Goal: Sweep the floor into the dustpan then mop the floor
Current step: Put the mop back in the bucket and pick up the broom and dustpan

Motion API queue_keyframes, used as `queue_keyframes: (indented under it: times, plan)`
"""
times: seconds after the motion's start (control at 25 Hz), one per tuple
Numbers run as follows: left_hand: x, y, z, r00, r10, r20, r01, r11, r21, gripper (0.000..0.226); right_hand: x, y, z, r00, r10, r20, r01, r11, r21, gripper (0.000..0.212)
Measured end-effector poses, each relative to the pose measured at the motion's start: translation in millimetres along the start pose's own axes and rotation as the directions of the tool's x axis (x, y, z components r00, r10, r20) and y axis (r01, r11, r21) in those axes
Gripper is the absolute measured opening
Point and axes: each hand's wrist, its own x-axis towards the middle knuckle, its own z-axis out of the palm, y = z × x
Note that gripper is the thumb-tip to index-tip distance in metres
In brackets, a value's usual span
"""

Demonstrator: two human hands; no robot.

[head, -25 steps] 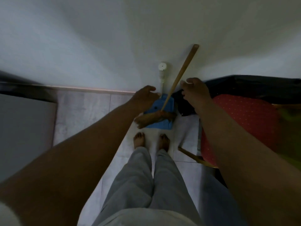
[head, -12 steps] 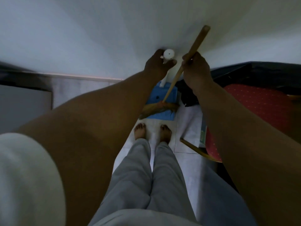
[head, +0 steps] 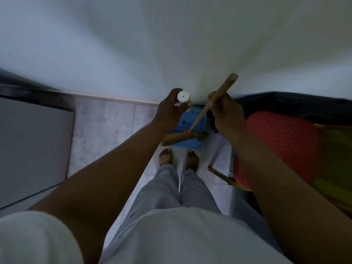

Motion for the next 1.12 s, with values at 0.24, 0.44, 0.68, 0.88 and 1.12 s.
queue_keyframes:
  times: [0.24, 0.44, 0.68, 0.88, 1.12]
  plan:
    - [-44.6, 41.6, -51.7, 0.998, 0.017, -0.068, -0.021, 0.998, -0.056, 0.044, -27.8, -60.6, -24.0, 0.978, -0.194, 0.073, 0.195, 0.981, -0.009, 0.018]
    - [-81.4, 60.7, -86.0, 0.990, 0.004, -0.144, -0.016, 0.997, -0.081, 0.043, -48.2, -106.5, -27.7, 0.937, -0.323, 0.132, 0.328, 0.945, -0.019, 0.011]
    - [-132.2, 57.5, -112.4, 0.963, 0.037, -0.268, -0.059, 0.996, -0.073, 0.031, -63.5, -141.9, -1.7, 0.849, -0.462, 0.257, 0.484, 0.875, -0.024, 0.013]
    - [-188.2, 31.7, -137.9, 0.908, -0.043, -0.416, -0.030, 0.986, -0.166, 0.029, -78.4, -171.0, 45.7, 0.720, -0.556, 0.416, 0.603, 0.797, 0.020, 0.015]
    - [-257.4, -12.8, -183.8, 0.775, -0.158, -0.612, -0.018, 0.962, -0.272, 0.026, -112.8, -228.1, 118.9, 0.556, -0.599, 0.576, 0.691, 0.718, 0.080, 0.012]
